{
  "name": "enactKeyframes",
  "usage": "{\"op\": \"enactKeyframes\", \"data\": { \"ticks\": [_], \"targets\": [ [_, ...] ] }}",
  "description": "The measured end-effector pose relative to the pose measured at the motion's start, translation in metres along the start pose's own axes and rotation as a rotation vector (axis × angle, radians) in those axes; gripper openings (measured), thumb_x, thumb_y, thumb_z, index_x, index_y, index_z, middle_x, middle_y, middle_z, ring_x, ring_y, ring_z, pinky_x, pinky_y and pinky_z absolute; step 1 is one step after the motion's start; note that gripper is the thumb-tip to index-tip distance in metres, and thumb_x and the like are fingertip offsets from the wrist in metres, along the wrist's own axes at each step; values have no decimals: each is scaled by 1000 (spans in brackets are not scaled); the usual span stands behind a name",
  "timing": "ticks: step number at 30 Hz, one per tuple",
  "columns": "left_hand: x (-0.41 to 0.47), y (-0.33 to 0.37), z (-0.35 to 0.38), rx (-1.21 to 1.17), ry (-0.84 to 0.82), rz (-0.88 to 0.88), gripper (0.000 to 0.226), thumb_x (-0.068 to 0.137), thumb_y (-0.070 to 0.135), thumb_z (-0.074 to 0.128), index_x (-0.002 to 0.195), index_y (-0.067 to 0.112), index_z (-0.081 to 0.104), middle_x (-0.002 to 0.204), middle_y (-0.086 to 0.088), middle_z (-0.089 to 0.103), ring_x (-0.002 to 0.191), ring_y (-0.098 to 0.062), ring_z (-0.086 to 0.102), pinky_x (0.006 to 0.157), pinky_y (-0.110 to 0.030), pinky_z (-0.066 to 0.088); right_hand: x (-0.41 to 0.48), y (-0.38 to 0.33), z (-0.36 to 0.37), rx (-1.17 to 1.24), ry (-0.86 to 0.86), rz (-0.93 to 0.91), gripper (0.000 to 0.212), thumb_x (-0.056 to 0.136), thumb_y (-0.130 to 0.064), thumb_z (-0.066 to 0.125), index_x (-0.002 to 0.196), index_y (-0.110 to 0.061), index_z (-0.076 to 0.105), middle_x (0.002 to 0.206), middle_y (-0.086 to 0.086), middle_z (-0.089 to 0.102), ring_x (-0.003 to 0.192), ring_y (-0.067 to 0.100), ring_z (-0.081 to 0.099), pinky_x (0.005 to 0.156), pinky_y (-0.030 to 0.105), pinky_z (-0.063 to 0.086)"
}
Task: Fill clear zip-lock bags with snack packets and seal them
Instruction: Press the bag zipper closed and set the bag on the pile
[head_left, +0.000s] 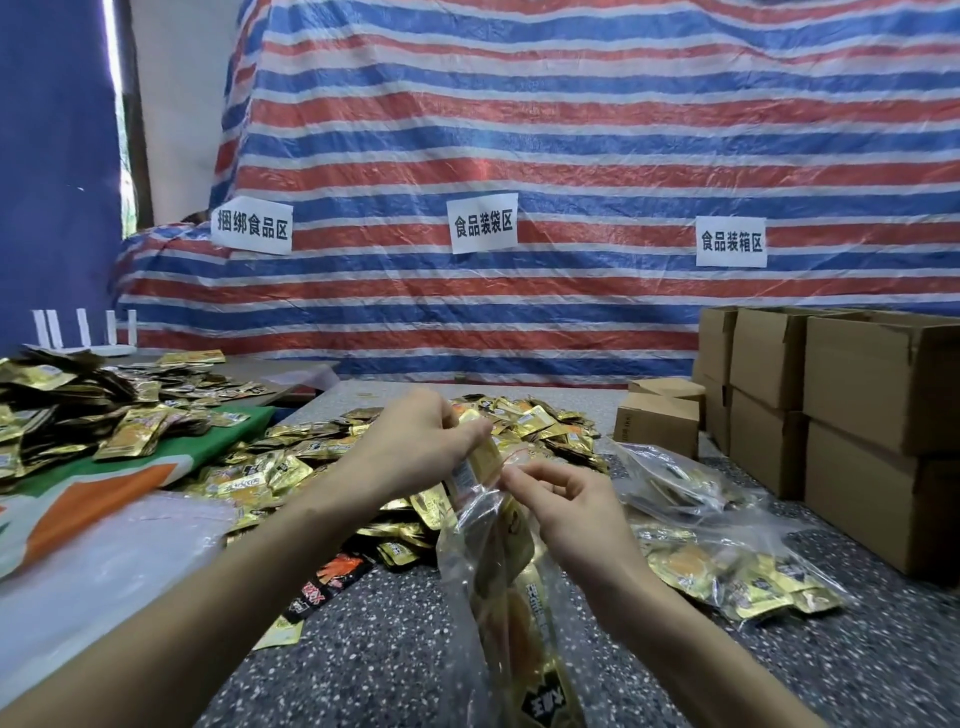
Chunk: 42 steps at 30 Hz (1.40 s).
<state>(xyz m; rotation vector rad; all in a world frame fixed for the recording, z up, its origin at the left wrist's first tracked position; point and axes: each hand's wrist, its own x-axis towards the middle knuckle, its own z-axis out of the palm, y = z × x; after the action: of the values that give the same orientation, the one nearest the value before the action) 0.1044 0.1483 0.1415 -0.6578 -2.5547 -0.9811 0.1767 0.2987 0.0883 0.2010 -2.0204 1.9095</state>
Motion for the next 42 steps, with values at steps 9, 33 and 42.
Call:
{"op": "enactKeyframes", "data": {
  "ticks": [9,33,42],
  "targets": [
    [6,1,-5,-89,-128,5,44,93,44,62,61,14,66,44,11,55,38,3,45,42,-14,36,5,4,-8,-49,-34,-2,23,95,-32,64,79,-19,75,77,-3,73,68,4,64,62,19,46],
    [-5,-39,-26,20,-201,210,30,82,55,67,74,26,66,99,6,60,90,-10,61,81,-36,55,15,19,-50,-493,-23,-426,10,75,-22,84,76,-19,74,92,-2,66,91,13,63,83,44,55],
    [-14,-23,-35,129,-346,118,16,94,35,61,79,28,61,84,4,70,65,0,64,60,-20,52,23,10,-64,-782,-293,-413,60,75,-20,85,124,-34,53,83,-10,68,79,6,59,69,19,45]
  ]
}}
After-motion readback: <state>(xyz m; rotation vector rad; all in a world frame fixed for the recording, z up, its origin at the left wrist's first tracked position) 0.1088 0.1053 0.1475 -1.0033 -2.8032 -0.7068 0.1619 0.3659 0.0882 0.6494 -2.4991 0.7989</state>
